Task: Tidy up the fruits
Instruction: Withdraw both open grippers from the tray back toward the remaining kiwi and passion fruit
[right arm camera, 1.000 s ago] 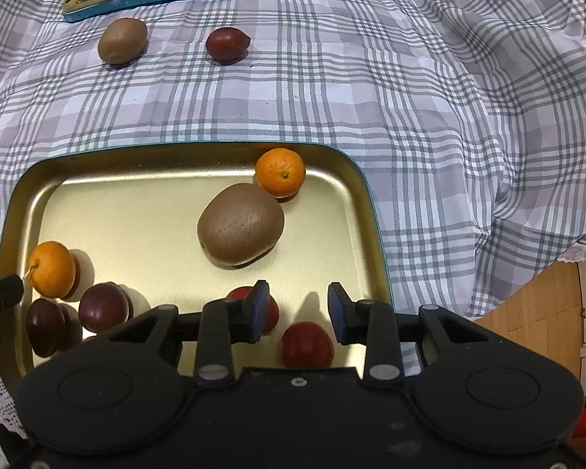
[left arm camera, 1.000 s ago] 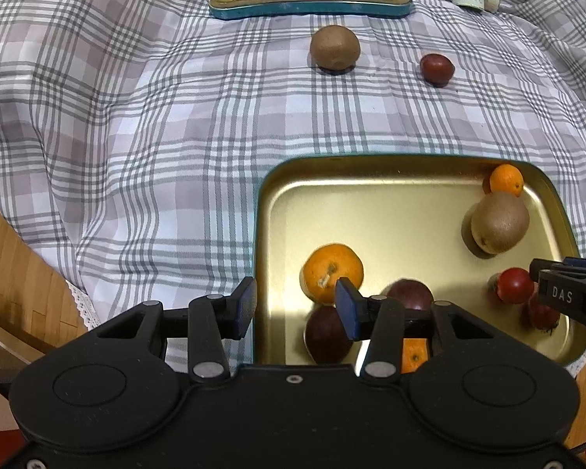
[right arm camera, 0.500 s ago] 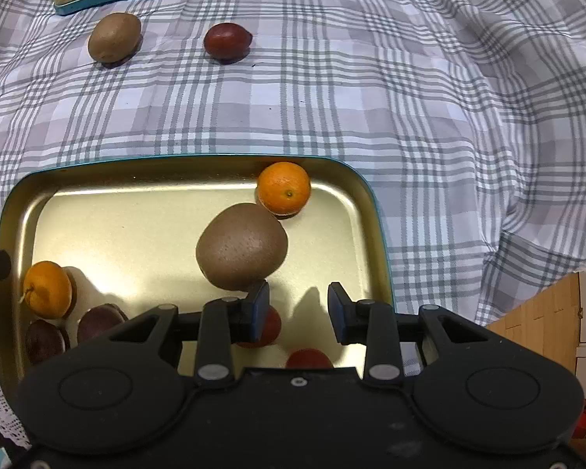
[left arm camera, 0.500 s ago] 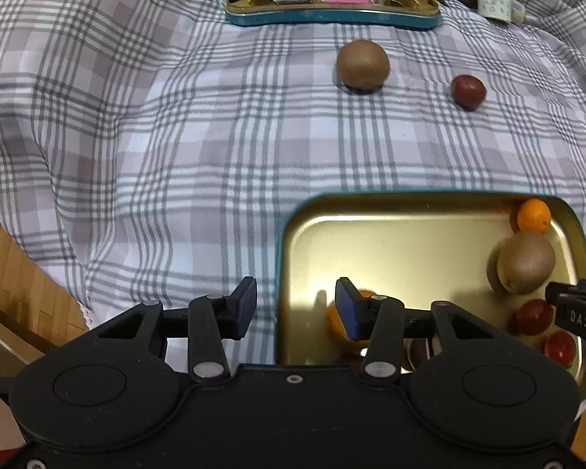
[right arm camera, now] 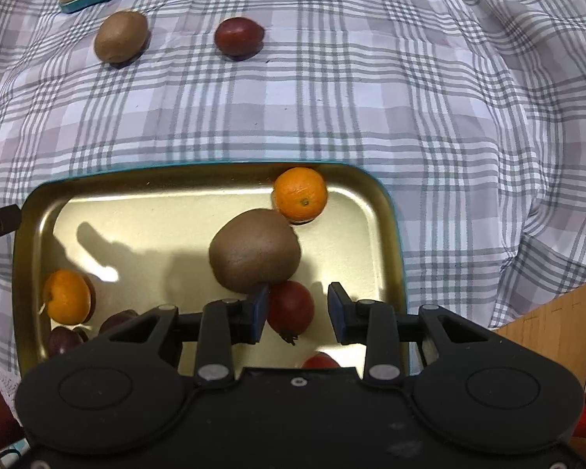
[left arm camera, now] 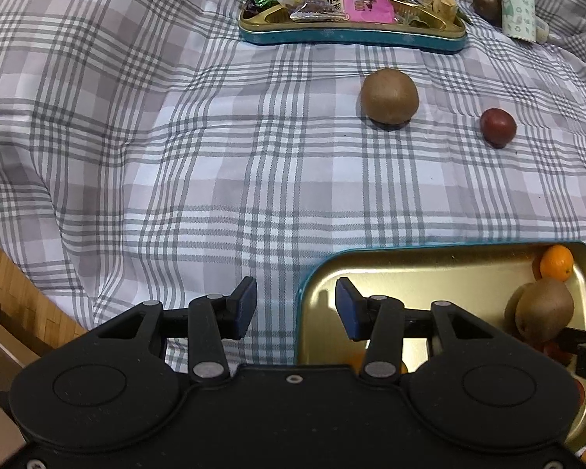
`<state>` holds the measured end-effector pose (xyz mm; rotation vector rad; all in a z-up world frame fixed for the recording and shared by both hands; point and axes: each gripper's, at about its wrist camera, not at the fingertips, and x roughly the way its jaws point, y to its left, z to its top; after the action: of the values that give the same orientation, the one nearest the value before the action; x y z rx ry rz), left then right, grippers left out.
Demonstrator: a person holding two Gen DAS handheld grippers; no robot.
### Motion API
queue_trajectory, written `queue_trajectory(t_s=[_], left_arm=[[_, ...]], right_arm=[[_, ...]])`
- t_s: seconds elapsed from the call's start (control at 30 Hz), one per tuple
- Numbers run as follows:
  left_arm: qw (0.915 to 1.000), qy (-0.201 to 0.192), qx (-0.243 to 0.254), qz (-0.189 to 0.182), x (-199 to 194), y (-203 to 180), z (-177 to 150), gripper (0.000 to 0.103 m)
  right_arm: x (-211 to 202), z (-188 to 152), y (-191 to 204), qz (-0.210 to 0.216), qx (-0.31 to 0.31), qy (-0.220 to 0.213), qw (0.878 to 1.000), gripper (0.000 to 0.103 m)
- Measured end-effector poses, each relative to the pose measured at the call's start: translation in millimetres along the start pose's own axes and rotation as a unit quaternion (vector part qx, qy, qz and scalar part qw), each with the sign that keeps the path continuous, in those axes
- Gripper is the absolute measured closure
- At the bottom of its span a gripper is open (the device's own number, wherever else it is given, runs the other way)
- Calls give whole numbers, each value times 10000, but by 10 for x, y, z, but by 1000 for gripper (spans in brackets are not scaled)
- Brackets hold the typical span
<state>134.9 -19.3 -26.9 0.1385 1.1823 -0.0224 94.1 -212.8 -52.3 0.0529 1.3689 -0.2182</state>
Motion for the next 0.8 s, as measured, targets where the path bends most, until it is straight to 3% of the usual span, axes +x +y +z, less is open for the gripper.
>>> queue_trajectory(t_s=[0.4,0.8], left_arm=[[9999,32,-64,-102,64,4,-3,49],[9998,-174,-98,-44,97,-4,175,49]], right_arm=[[-94,56,-247,254,369,-182,9988,69],[-227,343,-103,704,406,-847,9931,69]])
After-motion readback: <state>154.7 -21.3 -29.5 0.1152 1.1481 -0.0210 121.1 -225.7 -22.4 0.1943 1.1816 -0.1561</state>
